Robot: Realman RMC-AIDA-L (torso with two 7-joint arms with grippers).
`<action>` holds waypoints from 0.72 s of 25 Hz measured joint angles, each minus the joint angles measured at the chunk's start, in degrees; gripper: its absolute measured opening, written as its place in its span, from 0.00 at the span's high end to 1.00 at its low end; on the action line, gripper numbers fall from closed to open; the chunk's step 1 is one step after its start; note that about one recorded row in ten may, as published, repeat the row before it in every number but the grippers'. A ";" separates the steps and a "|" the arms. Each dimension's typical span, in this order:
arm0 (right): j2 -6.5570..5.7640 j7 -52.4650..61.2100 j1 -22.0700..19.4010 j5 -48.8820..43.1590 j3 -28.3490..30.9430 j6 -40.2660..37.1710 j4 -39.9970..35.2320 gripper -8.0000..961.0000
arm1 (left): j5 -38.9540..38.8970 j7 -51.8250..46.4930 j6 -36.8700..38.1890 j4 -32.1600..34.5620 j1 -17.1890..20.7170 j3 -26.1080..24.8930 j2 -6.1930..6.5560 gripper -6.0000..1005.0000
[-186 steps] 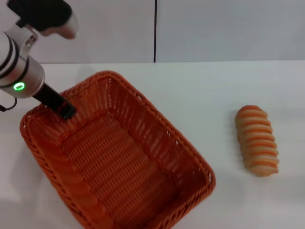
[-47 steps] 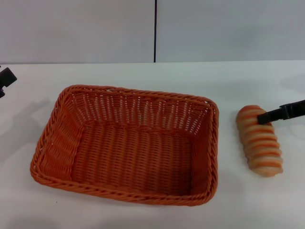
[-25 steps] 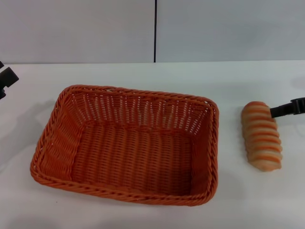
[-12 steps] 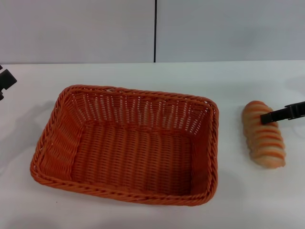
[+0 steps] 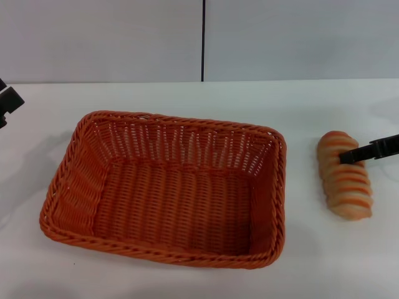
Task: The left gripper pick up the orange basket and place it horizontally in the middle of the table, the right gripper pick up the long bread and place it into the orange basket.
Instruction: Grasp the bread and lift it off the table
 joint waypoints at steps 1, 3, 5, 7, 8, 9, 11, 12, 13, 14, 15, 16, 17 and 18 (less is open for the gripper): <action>0.04 -0.24 -0.11 0.08 0.00 0.11 -0.18 0.38 | 0.00 -0.11 0.00 0.00 -0.12 0.00 0.00 0.25; 0.05 -0.29 -0.17 0.11 0.00 0.32 -0.18 0.40 | 0.00 -0.34 -0.01 0.01 -0.41 0.00 -0.04 0.25; 0.06 -0.43 -0.24 0.14 0.01 0.63 -0.09 0.42 | 0.01 -0.38 -0.02 -0.09 -0.55 0.00 -0.07 0.25; 0.09 -0.69 -0.33 0.18 0.13 0.84 -0.05 0.45 | 0.01 -0.38 -0.04 -0.66 -0.69 0.00 -0.08 0.25; 0.12 -0.83 -0.37 0.22 0.30 0.85 -0.08 0.46 | 0.01 -0.38 -0.04 -0.66 -0.69 0.00 -0.08 0.25; 0.14 -0.92 -0.40 0.27 0.44 0.85 -0.15 0.48 | 0.01 -0.38 -0.04 -0.87 -0.74 0.00 -0.08 0.25; 0.17 -1.04 -0.57 1.12 0.69 0.65 -0.73 0.51 | 0.01 -0.38 -0.05 -1.09 -0.79 0.00 -0.05 0.25; 0.17 -1.04 -0.57 1.12 0.69 0.65 -0.73 0.52 | 0.01 -0.38 -0.05 -1.09 -0.79 0.00 -0.05 0.25; 0.18 -1.04 -0.68 1.55 0.67 0.49 -1.07 0.54 | 0.01 -0.38 -0.06 -1.19 -0.81 0.00 0.00 0.25; 0.19 -1.05 -0.86 2.08 0.63 0.19 -1.66 0.55 | 0.01 -0.38 -0.06 -1.19 -0.81 0.00 0.00 0.25; 0.21 -1.05 -1.00 2.45 0.61 -0.04 -2.11 0.56 | 0.01 -0.38 -0.07 -1.23 -0.81 0.00 0.01 0.25; 0.25 -1.06 -1.25 3.38 0.64 -0.45 -2.79 0.57 | 0.01 -0.38 -0.07 -1.23 -0.81 0.00 0.01 0.25; 0.28 -1.07 -1.34 3.89 0.68 -0.60 -3.01 0.58 | 0.00 -0.37 -0.09 -1.27 -0.82 0.00 0.03 0.25; 0.28 -1.07 -1.52 4.70 0.69 -1.25 -3.46 0.59 | 0.00 -0.37 -0.10 -1.30 -0.82 0.00 0.03 0.25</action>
